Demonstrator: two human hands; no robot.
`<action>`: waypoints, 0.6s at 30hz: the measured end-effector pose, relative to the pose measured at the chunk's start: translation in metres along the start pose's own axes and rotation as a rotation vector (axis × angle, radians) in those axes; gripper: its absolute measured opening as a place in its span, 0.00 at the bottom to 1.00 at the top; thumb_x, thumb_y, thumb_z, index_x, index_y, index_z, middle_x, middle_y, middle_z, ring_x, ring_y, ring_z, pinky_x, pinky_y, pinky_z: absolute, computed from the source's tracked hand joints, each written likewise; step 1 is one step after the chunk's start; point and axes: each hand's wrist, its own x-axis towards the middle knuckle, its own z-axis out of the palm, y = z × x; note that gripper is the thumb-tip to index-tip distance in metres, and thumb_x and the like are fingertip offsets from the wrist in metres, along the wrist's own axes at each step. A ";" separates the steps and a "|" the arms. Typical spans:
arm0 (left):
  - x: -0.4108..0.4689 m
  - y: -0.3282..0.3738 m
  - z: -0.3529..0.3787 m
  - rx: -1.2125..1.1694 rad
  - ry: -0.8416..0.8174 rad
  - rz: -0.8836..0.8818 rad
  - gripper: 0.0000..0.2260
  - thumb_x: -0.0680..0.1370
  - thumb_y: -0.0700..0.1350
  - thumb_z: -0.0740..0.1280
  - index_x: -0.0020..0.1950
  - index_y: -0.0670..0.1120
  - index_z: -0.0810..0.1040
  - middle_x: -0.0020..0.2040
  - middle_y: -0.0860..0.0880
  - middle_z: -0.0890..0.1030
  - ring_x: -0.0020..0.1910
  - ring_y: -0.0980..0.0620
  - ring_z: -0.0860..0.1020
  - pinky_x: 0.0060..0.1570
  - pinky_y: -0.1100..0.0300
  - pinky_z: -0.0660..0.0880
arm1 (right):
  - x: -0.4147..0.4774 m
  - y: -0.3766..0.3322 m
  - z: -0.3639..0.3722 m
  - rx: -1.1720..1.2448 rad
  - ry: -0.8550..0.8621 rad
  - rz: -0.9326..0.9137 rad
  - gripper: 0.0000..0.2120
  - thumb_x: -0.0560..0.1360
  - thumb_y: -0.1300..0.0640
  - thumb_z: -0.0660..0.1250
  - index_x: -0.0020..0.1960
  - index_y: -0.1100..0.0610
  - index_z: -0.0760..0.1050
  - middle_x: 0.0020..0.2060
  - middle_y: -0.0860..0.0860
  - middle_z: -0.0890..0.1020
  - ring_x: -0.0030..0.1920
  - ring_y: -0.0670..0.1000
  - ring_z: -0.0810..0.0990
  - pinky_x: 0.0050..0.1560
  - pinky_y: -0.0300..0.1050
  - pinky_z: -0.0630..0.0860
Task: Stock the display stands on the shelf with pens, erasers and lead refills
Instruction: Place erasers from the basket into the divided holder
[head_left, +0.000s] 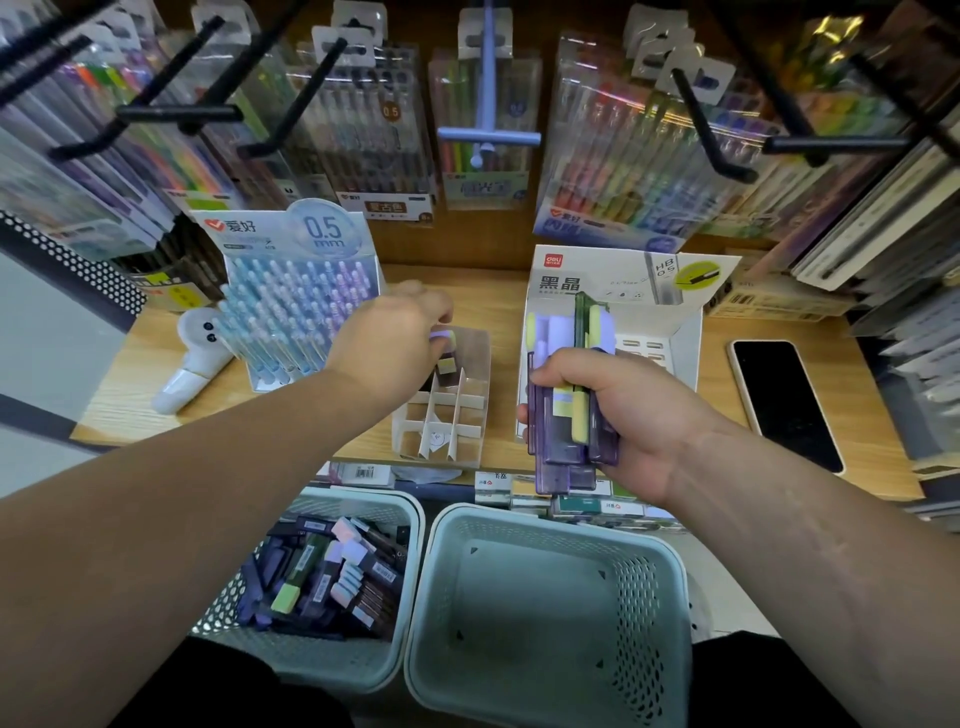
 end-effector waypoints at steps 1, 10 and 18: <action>0.000 0.000 0.000 0.006 0.001 -0.005 0.08 0.76 0.45 0.73 0.52 0.44 0.78 0.49 0.45 0.77 0.45 0.43 0.77 0.44 0.50 0.76 | 0.000 0.000 0.001 -0.001 -0.002 -0.002 0.03 0.74 0.65 0.68 0.46 0.59 0.80 0.35 0.58 0.84 0.34 0.55 0.83 0.43 0.50 0.82; -0.002 -0.007 0.002 0.094 -0.024 0.094 0.05 0.77 0.45 0.71 0.47 0.44 0.82 0.47 0.45 0.80 0.42 0.41 0.80 0.41 0.47 0.79 | 0.000 0.002 0.002 -0.009 0.013 -0.008 0.04 0.74 0.65 0.68 0.48 0.59 0.80 0.36 0.58 0.84 0.35 0.55 0.84 0.41 0.48 0.82; -0.005 -0.002 0.000 0.041 -0.042 0.125 0.05 0.76 0.45 0.71 0.44 0.43 0.81 0.47 0.47 0.78 0.41 0.44 0.79 0.39 0.50 0.78 | 0.003 0.002 0.000 -0.020 0.037 -0.027 0.03 0.74 0.64 0.69 0.46 0.58 0.79 0.34 0.56 0.83 0.38 0.56 0.84 0.42 0.49 0.82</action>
